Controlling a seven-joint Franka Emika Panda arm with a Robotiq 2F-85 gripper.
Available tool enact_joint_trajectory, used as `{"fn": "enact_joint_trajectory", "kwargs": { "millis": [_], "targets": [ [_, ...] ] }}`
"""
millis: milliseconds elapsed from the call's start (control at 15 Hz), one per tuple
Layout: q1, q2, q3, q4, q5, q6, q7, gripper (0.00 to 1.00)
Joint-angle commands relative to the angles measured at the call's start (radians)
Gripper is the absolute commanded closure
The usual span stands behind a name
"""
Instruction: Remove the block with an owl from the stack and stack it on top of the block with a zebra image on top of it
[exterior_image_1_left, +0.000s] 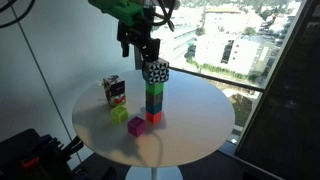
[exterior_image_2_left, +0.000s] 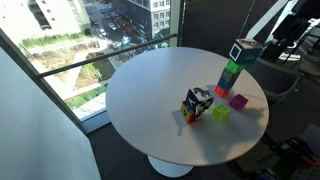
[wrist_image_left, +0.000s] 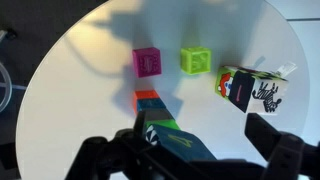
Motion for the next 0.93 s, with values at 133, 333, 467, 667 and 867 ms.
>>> {"fn": "enact_joint_trajectory", "kwargs": {
  "millis": [133,333,467,667,867],
  "targets": [
    [-0.040,0.004,0.037,0.004,0.009,-0.004,-0.007,0.00],
    [-0.040,0.003,0.037,0.004,0.009,-0.004,-0.007,0.00],
    [-0.040,0.003,0.037,0.004,0.009,-0.004,-0.007,0.00],
    [-0.048,0.002,0.064,0.008,-0.003,0.009,0.012,0.00],
    [-0.051,-0.001,0.094,0.016,-0.010,0.024,0.032,0.00]
  ]
}}
